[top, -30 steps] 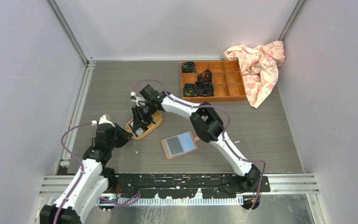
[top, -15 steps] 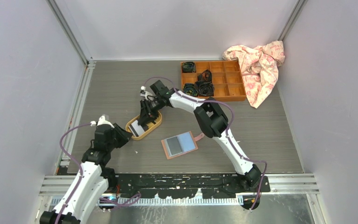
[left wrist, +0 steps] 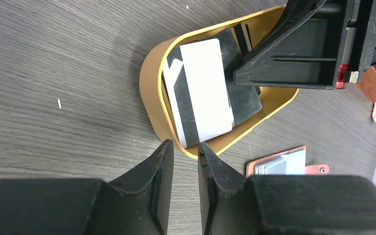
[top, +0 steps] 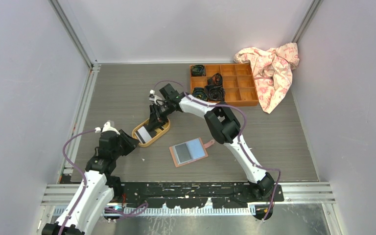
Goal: Put the credit cards into the card holder
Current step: Pick up the credit card from the storage box.
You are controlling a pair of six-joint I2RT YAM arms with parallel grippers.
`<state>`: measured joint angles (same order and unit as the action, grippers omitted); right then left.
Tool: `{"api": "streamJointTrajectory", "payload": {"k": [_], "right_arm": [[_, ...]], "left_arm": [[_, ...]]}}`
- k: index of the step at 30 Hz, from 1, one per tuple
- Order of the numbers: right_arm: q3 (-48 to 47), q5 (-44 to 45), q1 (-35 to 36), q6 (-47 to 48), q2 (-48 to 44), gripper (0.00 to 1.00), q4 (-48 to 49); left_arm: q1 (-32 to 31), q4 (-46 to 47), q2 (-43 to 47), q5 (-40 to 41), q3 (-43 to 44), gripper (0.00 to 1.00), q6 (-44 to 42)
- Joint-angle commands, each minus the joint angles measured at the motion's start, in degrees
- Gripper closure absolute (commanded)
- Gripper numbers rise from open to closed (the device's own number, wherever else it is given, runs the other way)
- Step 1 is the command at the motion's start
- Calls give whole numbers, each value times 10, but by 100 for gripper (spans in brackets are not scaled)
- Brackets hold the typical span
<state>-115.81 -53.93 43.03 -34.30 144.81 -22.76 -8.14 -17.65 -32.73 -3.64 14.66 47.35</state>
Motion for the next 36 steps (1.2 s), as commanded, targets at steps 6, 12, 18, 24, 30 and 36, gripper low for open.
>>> {"api": "streamJointTrajectory", "payload": {"k": [6, 12, 18, 24, 30, 36], "right_arm": [[-29, 86, -4, 92, -67, 93, -95], [-14, 98, -20, 102, -99, 99, -95], [17, 81, -35, 86, -133, 99, -71], [56, 61, -46, 63, -172, 99, -40], [162, 15, -66, 37, -256, 99, 37], [305, -41, -91, 5, -374, 99, 165]], "left_arm": [[1, 7, 8, -13, 26, 74, -10], [1, -1, 20, -25, 32, 73, -7], [1, -7, 47, -53, 37, 64, -7], [1, -10, 87, -89, 38, 49, -7], [1, 72, 151, -188, 4, 31, 27], [0, 301, 173, -298, -64, 29, 137]]}}
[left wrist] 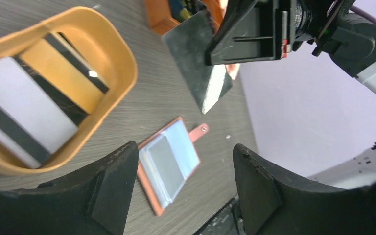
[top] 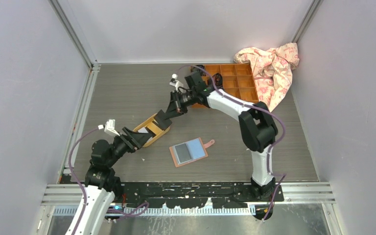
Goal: Put the credit cards into the card holder
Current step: Pick up the credit card from the storage box, then insert the credit card into the card slot.
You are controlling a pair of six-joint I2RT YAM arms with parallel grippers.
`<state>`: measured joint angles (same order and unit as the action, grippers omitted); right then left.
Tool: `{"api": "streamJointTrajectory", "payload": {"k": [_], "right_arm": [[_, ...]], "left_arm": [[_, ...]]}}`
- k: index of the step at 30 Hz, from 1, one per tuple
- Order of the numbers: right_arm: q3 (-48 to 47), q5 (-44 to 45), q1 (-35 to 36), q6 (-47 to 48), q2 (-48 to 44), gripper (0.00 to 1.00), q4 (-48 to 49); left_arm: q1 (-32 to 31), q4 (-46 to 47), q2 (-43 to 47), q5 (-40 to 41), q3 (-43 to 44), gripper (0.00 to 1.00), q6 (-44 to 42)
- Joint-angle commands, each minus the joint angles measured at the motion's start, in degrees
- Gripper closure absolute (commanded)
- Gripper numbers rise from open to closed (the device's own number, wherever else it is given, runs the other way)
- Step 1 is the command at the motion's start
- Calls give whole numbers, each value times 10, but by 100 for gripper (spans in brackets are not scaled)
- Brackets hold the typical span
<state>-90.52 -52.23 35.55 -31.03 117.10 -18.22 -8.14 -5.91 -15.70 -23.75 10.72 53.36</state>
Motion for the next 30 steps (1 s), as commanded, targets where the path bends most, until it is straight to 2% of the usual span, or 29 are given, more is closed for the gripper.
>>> {"api": "streamJointTrajectory", "payload": {"k": [1, 4, 7, 12, 14, 17, 21, 26, 30], "right_arm": [[70, -61, -19, -32, -114, 99, 140], [133, -76, -31, -57, -160, 99, 210], [184, -89, -49, -74, -200, 99, 251], [272, -104, -78, -76, -273, 99, 288], [322, -113, -89, -80, -299, 99, 306], [358, -109, -112, -89, -328, 99, 338], [363, -122, -127, -122, -327, 99, 370], [371, -139, -138, -158, -302, 99, 405], [386, -161, -163, -276, -257, 99, 537]], "left_arm": [[-2, 198, 0, -105, -23, 30, 84], [-25, 231, -1, -108, -21, 31, 93], [-80, 263, 5, -66, -28, 30, 89], [-231, 305, -6, 51, -40, 30, 32], [-299, 337, -36, 93, -44, 31, 6], [-361, 408, -93, 141, -50, 30, -31], [-397, 504, -177, 172, -45, 30, -66], [-400, 597, -253, 194, -52, 30, -70], [-400, 612, -289, 215, -46, 30, -70]]}}
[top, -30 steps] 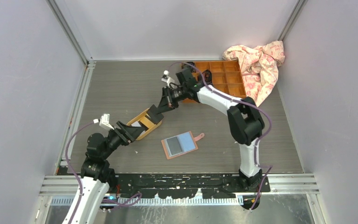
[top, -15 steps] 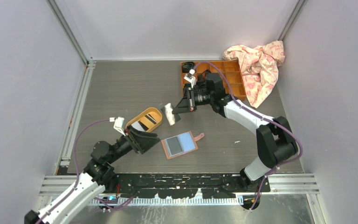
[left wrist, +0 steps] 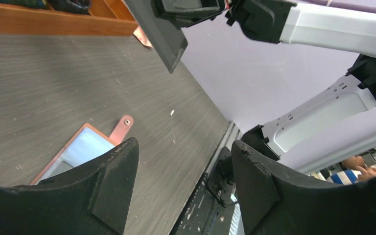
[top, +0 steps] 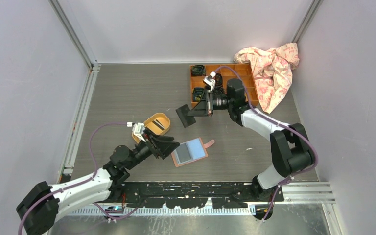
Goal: Put the credit cards into the card holder
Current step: Insert the credit card into the card slot.
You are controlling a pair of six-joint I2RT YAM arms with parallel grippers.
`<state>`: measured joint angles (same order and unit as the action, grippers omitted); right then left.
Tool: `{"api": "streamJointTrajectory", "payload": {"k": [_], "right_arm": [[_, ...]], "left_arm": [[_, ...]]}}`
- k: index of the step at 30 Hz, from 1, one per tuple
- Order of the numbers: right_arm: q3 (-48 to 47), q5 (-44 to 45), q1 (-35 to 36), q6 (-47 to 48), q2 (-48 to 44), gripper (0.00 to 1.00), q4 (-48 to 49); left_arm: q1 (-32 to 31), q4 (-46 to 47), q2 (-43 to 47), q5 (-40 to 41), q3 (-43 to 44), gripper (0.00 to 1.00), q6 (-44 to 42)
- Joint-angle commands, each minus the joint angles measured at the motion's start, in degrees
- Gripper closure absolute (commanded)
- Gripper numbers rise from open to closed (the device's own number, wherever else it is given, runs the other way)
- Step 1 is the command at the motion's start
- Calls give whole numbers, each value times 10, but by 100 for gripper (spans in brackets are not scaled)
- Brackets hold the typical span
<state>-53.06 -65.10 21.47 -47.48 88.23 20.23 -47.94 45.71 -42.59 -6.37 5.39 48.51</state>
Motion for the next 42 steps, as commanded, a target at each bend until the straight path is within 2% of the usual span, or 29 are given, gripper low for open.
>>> {"api": "streamJointTrajectory", "payload": {"k": [1, 7, 11, 18, 23, 28, 39, 41, 42], "right_arm": [[17, -36, -30, -141, 42, 99, 192], [43, -43, -62, -257, 75, 99, 356], [49, -35, -64, -262, 75, 99, 365], [59, -21, -64, -253, 63, 99, 361], [62, -15, -59, -216, 46, 99, 315], [45, -2, -39, -80, 1, 99, 149], [37, 6, -12, -3, -47, 99, 65], [35, 9, -4, 21, -59, 99, 41], [33, 10, -2, 35, -65, 99, 29]], "left_arm": [[-3, 95, -31, 50, 10, 30, -22], [-2, 101, -92, 95, 27, 31, -6], [-2, 141, -158, 92, 48, 33, 15], [-2, 290, -297, 57, 78, 36, 47], [-3, 347, -351, 45, 91, 36, 60], [-3, 343, -354, 59, 101, 40, 73], [-3, 230, -311, 98, 133, 49, 90], [-3, 213, -306, 98, 139, 54, 93], [-3, 212, -304, 97, 141, 61, 94]]}}
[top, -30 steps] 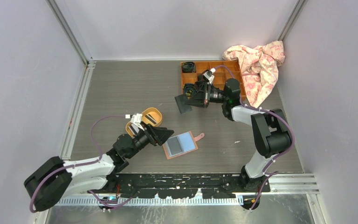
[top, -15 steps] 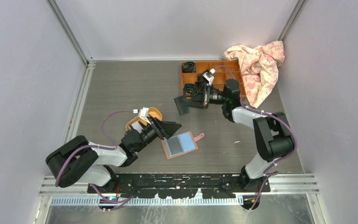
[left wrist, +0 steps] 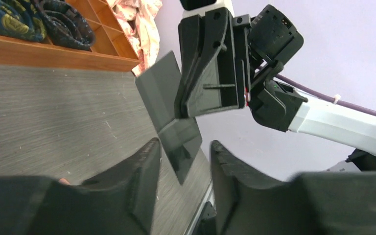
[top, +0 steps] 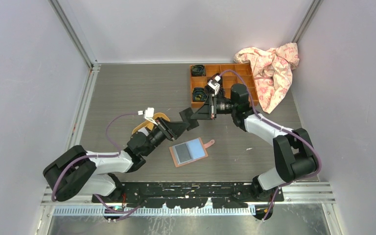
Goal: Put the credit cards into the card holder
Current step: Insert the credit card into the card slot.
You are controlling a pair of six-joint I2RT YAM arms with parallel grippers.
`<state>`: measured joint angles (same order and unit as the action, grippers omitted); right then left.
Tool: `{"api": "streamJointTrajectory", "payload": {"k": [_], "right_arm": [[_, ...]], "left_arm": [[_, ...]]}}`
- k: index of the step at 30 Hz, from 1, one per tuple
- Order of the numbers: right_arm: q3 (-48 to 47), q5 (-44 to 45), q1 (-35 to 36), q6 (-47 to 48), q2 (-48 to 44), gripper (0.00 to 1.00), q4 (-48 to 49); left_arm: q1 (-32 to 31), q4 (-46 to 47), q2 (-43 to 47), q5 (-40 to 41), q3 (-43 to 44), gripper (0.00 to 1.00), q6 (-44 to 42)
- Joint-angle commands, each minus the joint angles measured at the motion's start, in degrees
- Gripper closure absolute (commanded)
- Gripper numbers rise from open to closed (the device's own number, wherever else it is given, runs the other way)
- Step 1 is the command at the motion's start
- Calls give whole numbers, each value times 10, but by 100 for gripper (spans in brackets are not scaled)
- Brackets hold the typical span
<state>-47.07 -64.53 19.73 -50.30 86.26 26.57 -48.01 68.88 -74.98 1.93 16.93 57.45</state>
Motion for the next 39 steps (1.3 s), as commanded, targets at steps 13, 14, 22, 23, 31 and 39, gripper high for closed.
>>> {"api": "streamJointTrajectory", "payload": {"k": [13, 14, 22, 23, 31, 39], "right_arm": [[-46, -1, 34, 227, -105, 66, -149], [-56, 3, 35, 283, -116, 60, -198], [-78, -12, 35, 639, -193, 1, -454], [-71, -32, 35, 639, -192, 1, -448], [-46, -75, 93, 651, -177, 3, -454], [-26, -33, 110, 530, -152, 36, -355]], "left_arm": [[-2, -25, 70, -68, 6, 100, -53], [-2, -34, 85, -82, 1, 100, -64], [-3, -223, 247, -189, -23, 100, -151], [-3, -237, 263, -196, -28, 100, -157], [-25, -248, 279, -224, -39, 100, -188], [-38, -173, 221, -222, -44, 100, -202]]}}
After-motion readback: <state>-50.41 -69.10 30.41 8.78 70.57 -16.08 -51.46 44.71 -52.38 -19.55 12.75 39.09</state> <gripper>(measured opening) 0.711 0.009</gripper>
